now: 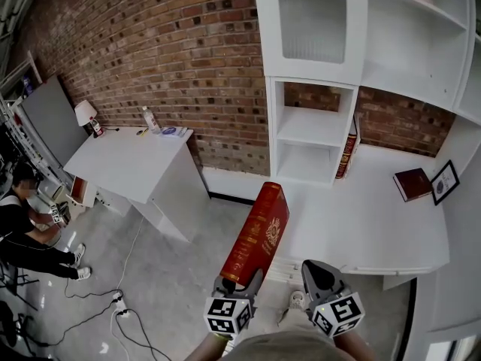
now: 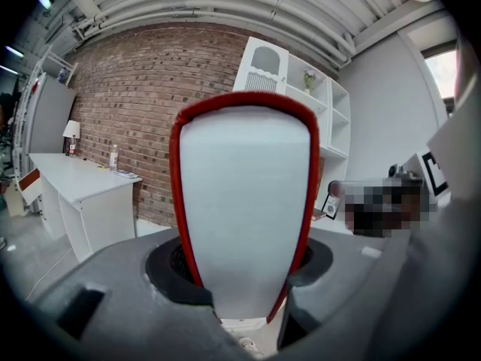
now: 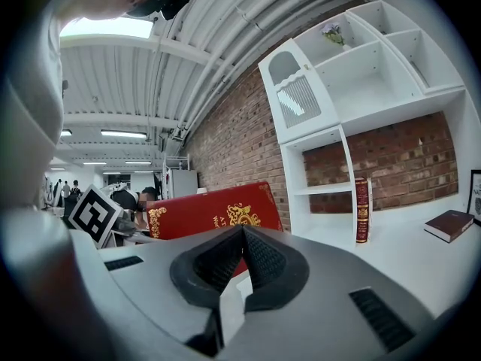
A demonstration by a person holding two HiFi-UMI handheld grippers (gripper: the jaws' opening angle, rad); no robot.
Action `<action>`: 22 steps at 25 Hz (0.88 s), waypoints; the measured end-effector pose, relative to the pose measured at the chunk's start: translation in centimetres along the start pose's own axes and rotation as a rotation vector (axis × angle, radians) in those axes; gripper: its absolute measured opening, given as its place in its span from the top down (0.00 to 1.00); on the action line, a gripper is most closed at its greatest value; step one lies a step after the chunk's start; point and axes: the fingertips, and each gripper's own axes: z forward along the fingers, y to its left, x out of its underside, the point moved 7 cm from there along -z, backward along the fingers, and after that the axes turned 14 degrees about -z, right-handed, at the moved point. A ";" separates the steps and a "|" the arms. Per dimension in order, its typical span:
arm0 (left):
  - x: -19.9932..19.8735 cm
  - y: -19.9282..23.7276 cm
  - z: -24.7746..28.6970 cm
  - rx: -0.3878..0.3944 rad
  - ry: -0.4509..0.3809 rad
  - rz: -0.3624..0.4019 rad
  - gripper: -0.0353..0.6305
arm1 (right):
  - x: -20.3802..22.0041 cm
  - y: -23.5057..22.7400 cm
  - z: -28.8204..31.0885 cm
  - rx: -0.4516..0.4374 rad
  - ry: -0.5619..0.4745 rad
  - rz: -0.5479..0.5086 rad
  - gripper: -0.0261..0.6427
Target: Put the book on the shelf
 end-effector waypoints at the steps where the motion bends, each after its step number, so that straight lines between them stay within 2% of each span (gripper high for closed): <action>1: -0.2 0.0 0.5 -0.003 0.001 -0.002 0.60 | -0.1 -0.5 0.4 -0.003 0.002 -0.003 0.95; 22: -2.9 -1.1 9.5 -0.037 0.018 0.008 0.60 | -0.7 -9.4 5.2 -0.026 0.037 0.004 0.95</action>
